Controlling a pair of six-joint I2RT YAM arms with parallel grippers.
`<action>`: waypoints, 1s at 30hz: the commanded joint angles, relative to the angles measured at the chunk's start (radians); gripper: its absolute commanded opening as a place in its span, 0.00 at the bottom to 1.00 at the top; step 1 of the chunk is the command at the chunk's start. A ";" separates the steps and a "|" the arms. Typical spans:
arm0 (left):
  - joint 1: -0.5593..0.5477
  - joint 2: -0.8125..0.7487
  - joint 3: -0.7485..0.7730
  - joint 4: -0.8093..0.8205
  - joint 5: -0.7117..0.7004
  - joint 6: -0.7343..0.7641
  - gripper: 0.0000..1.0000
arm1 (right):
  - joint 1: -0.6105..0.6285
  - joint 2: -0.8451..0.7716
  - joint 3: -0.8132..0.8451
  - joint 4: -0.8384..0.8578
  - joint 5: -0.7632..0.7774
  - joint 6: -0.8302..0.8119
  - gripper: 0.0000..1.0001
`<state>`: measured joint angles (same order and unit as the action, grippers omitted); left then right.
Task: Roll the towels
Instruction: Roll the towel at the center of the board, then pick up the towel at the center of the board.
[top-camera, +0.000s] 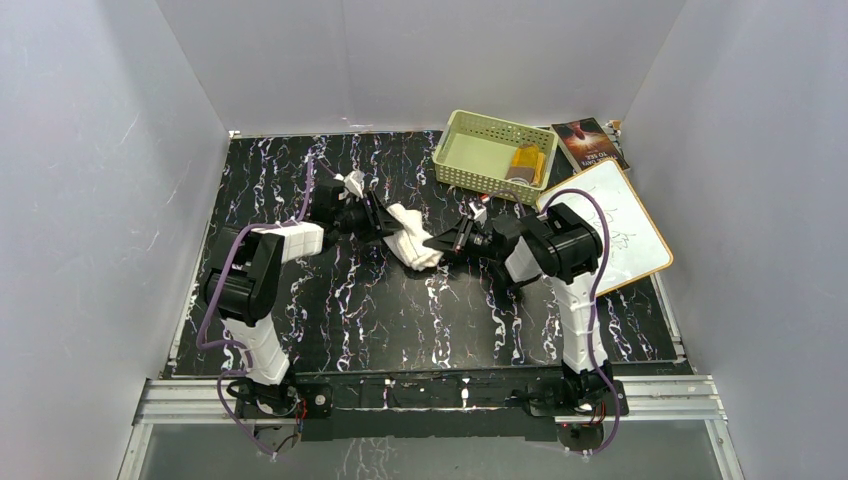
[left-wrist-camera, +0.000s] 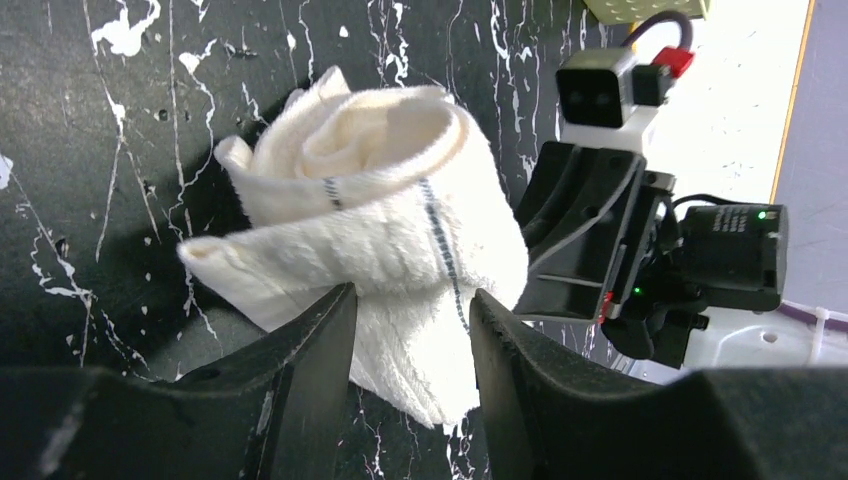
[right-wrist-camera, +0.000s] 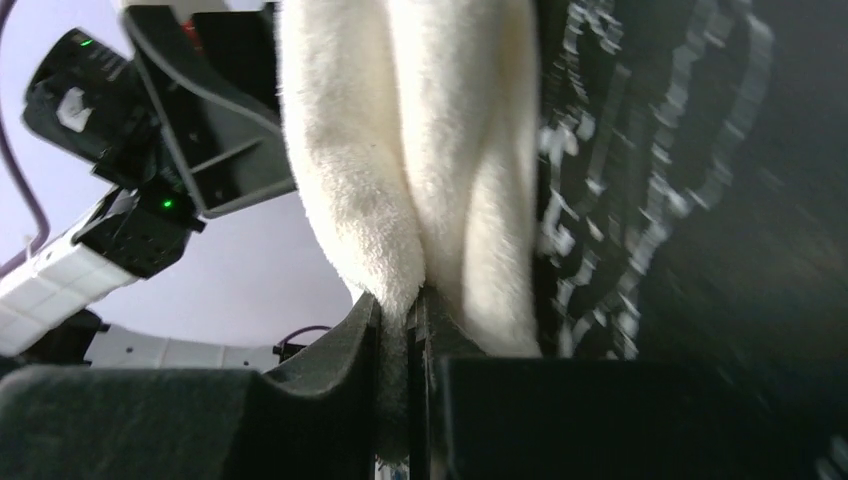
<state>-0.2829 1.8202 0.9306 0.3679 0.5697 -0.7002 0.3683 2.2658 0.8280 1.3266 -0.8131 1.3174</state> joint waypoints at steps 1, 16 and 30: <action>-0.009 -0.033 0.041 0.013 -0.003 0.023 0.44 | -0.005 -0.078 -0.068 -0.059 0.104 -0.013 0.00; -0.105 0.126 0.102 0.012 0.014 0.080 0.54 | -0.005 -0.113 -0.086 -0.254 0.179 -0.076 0.00; -0.232 0.310 0.198 -0.210 -0.147 0.273 0.17 | 0.082 -0.416 0.118 -1.067 0.460 -0.720 0.47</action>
<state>-0.4442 2.0243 1.1393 0.3332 0.4713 -0.5209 0.3927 1.9381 0.8444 0.5690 -0.5175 0.8948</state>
